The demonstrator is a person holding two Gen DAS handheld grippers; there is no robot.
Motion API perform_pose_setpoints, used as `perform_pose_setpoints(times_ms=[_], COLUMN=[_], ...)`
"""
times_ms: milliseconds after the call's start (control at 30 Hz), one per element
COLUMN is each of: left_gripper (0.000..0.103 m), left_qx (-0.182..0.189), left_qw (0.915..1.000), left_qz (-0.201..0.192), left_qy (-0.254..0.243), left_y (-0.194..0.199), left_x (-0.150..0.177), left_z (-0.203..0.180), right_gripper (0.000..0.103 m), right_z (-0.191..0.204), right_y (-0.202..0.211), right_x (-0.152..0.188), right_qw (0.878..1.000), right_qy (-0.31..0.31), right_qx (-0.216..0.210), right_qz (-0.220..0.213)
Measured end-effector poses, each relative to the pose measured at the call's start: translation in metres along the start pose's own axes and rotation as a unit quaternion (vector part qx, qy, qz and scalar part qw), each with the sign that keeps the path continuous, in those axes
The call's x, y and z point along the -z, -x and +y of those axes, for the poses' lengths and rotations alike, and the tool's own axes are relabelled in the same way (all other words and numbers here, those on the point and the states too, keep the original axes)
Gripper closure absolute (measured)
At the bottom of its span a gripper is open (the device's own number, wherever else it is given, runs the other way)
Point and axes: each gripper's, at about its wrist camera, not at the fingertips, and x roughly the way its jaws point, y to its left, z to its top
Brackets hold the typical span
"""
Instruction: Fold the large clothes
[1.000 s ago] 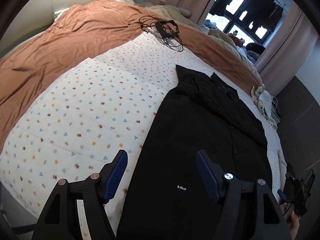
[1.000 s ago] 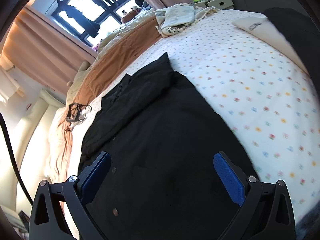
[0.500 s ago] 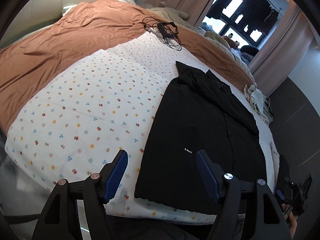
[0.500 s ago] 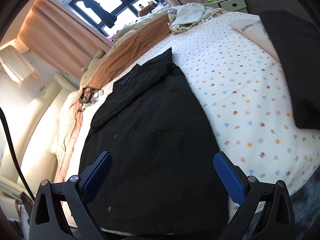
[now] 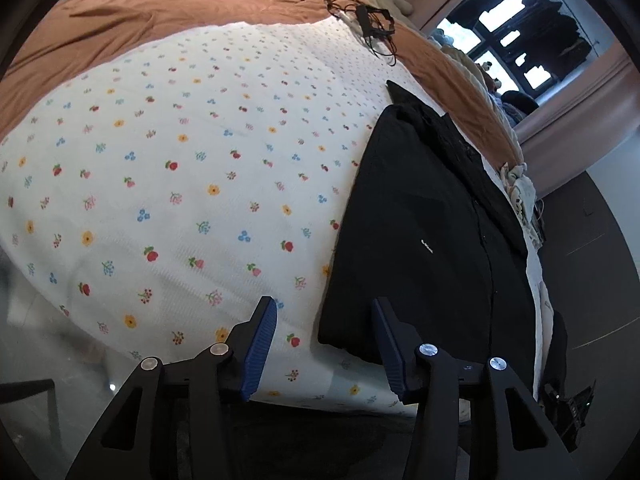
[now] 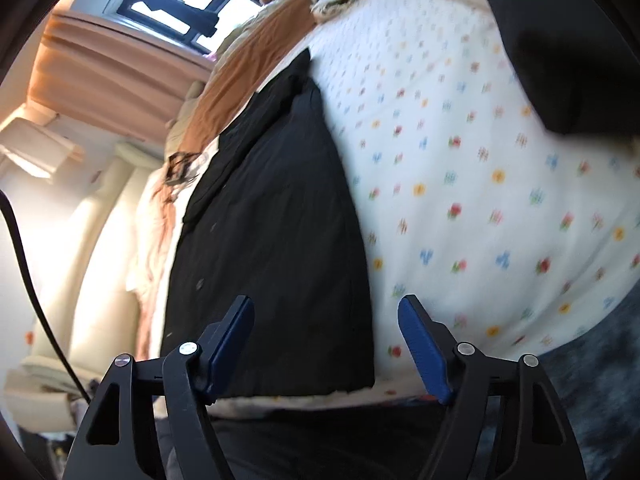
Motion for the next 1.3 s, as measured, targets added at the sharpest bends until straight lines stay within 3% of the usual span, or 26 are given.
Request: perform_pose_setpoints(times_ms=[233, 433, 733, 800, 833, 900, 967, 1067, 1167, 1300], left_gripper=[0.052, 0.052, 0.052, 0.060, 0.078, 0.085, 0.090, 0.093, 0.094, 0.094], left_qx=[0.055, 0.133, 0.153, 0.142, 0.124, 0.126, 0.134, 0.139, 0.148, 0.160], left_qw=[0.9978, 0.9879, 0.9847, 0.9868, 0.9887, 0.9870, 0.9857, 0.9858, 0.9843, 0.9819], left_qz=[0.008, 0.041, 0.039, 0.032, 0.031, 0.031, 0.018, -0.004, -0.022, -0.042], left_qy=[0.038, 0.068, 0.073, 0.072, 0.077, 0.094, 0.100, 0.095, 0.094, 0.093], left_y=[-0.005, -0.020, -0.030, -0.028, -0.029, -0.030, -0.025, -0.011, 0.007, 0.034], left_x=[-0.004, 0.001, -0.005, -0.003, -0.001, 0.000, 0.001, 0.006, 0.010, 0.017], left_z=[0.011, 0.009, -0.003, -0.003, -0.001, 0.006, 0.008, 0.004, 0.002, -0.001], right_gripper=[0.027, 0.027, 0.027, 0.027, 0.027, 0.043, 0.088, 0.093, 0.094, 0.094], right_z=[-0.007, -0.015, -0.013, -0.011, -0.008, -0.007, -0.014, -0.020, -0.007, 0.010], right_y=[-0.009, -0.016, -0.036, -0.037, -0.037, -0.036, -0.034, -0.031, -0.022, -0.003], right_x=[0.017, 0.023, 0.025, 0.026, 0.028, 0.029, 0.030, 0.039, 0.041, 0.043], right_qw=[0.997, 0.992, 0.981, 0.981, 0.982, 0.984, 0.984, 0.982, 0.986, 0.986], right_qy=[0.003, -0.037, -0.090, -0.091, -0.089, -0.095, -0.116, -0.135, -0.111, -0.092], right_qx=[-0.070, -0.122, -0.172, -0.166, -0.159, -0.140, -0.121, -0.117, -0.103, -0.116], right_qz=[0.030, 0.010, -0.027, -0.040, -0.048, -0.053, -0.056, -0.062, -0.070, -0.080])
